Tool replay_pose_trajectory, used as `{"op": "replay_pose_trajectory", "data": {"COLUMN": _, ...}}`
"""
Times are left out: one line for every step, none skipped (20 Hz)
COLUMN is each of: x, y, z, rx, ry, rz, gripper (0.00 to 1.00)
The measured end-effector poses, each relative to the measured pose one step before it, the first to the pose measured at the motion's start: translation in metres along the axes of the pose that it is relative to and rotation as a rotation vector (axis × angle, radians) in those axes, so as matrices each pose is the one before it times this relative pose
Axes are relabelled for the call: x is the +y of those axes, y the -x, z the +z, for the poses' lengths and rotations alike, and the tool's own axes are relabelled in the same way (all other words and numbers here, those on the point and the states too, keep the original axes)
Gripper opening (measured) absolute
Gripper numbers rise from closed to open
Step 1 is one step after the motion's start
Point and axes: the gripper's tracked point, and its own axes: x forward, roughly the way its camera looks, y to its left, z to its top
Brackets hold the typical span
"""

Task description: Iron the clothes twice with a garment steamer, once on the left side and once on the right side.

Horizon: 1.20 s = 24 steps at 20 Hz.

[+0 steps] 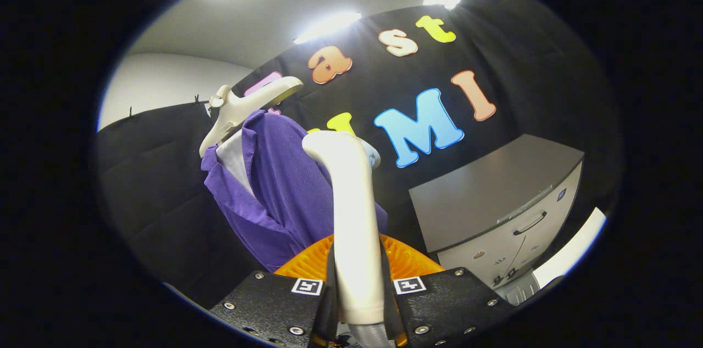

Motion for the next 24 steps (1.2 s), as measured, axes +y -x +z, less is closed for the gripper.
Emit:
{"op": "replay_pose_trajectory", "data": {"x": 0.00612, "y": -0.00390, "z": 0.00342, "rx": -0.04180, "ry": 0.07174, "rz": -0.02833, "gripper": 0.32}}
{"op": "replay_pose_trajectory", "data": {"x": 0.00917, "y": -0.00312, "z": 0.00151, "rx": -0.04206, "ry": 0.08028, "rz": -0.02094, "gripper": 0.32}}
{"op": "replay_pose_trajectory", "data": {"x": 0.01043, "y": -0.00402, "z": 0.00110, "rx": -0.03666, "ry": 0.06389, "rz": -0.00574, "gripper": 0.33}}
{"op": "replay_pose_trajectory", "data": {"x": 0.01426, "y": -0.00363, "z": -0.00145, "rx": -0.02911, "ry": 0.03945, "rz": 0.00136, "gripper": 0.33}}
{"op": "replay_pose_trajectory", "data": {"x": 0.01136, "y": -0.00417, "z": -0.00350, "rx": -0.01207, "ry": 0.02437, "rz": 0.00233, "gripper": 0.33}}
{"op": "replay_pose_trajectory", "data": {"x": 0.00831, "y": -0.00544, "z": -0.00375, "rx": -0.01176, "ry": 0.02387, "rz": -0.00043, "gripper": 0.33}}
{"op": "replay_pose_trajectory", "data": {"x": 0.00727, "y": -0.00549, "z": -0.00352, "rx": -0.00357, "ry": 0.02777, "rz": -0.00335, "gripper": 0.33}}
{"op": "replay_pose_trajectory", "data": {"x": 0.00794, "y": -0.00504, "z": -0.00452, "rx": 0.00147, "ry": 0.02302, "rz": 0.00147, "gripper": 0.33}}
{"op": "replay_pose_trajectory", "data": {"x": 0.00957, "y": -0.00440, "z": -0.00466, "rx": 0.00025, "ry": 0.01571, "rz": 0.00619, "gripper": 0.33}}
{"op": "replay_pose_trajectory", "data": {"x": 0.00556, "y": -0.00402, "z": -0.00405, "rx": -0.00075, "ry": 0.02148, "rz": -0.00573, "gripper": 0.33}}
{"op": "replay_pose_trajectory", "data": {"x": -0.00068, "y": -0.00091, "z": 0.00083, "rx": -0.01963, "ry": 0.02539, "rz": -0.02197, "gripper": 0.33}}
{"op": "replay_pose_trajectory", "data": {"x": 0.00005, "y": -0.00324, "z": -0.00173, "rx": -0.00391, "ry": 0.01421, "rz": -0.01383, "gripper": 0.33}}
{"op": "replay_pose_trajectory", "data": {"x": 0.00080, "y": -0.00001, "z": -0.00148, "rx": -0.00206, "ry": 0.00126, "rz": -0.00906, "gripper": 0.33}}
{"op": "replay_pose_trajectory", "data": {"x": 0.00121, "y": 0.00018, "z": -0.00214, "rx": -0.00304, "ry": 0.00046, "rz": -0.00537, "gripper": 0.33}}
{"op": "replay_pose_trajectory", "data": {"x": 0.00001, "y": 0.00079, "z": -0.00153, "rx": -0.00404, "ry": 0.00728, "rz": -0.00379, "gripper": 0.33}}
{"op": "replay_pose_trajectory", "data": {"x": -0.00099, "y": -0.00084, "z": -0.00091, "rx": -0.00253, "ry": 0.01573, "rz": -0.00518, "gripper": 0.33}}
{"op": "replay_pose_trajectory", "data": {"x": -0.00144, "y": 0.00035, "z": -0.00257, "rx": 0.00056, "ry": 0.01352, "rz": -0.00392, "gripper": 0.33}}
{"op": "replay_pose_trajectory", "data": {"x": -0.00073, "y": -0.00020, "z": -0.00319, "rx": 0.00186, "ry": 0.00462, "rz": -0.00081, "gripper": 0.33}}
{"op": "replay_pose_trajectory", "data": {"x": 0.00064, "y": 0.00064, "z": -0.00373, "rx": 0.00722, "ry": 0.00163, "rz": 0.00115, "gripper": 0.33}}
{"op": "replay_pose_trajectory", "data": {"x": 0.00053, "y": 0.00242, "z": -0.00441, "rx": 0.00636, "ry": 0.00295, "rz": 0.00013, "gripper": 0.33}}
{"op": "replay_pose_trajectory", "data": {"x": -0.00039, "y": 0.00178, "z": -0.00426, "rx": 0.00738, "ry": 0.00540, "rz": -0.00080, "gripper": 0.34}}
{"op": "replay_pose_trajectory", "data": {"x": 0.00055, "y": 0.00117, "z": -0.00566, "rx": 0.00806, "ry": 0.00454, "rz": 0.00033, "gripper": 0.33}}
{"op": "replay_pose_trajectory", "data": {"x": 0.00064, "y": 0.00214, "z": -0.00522, "rx": 0.00742, "ry": 0.00435, "rz": 0.00100, "gripper": 0.33}}
{"op": "replay_pose_trajectory", "data": {"x": -0.00008, "y": 0.00145, "z": -0.00624, "rx": 0.00730, "ry": 0.00455, "rz": -0.00026, "gripper": 0.34}}
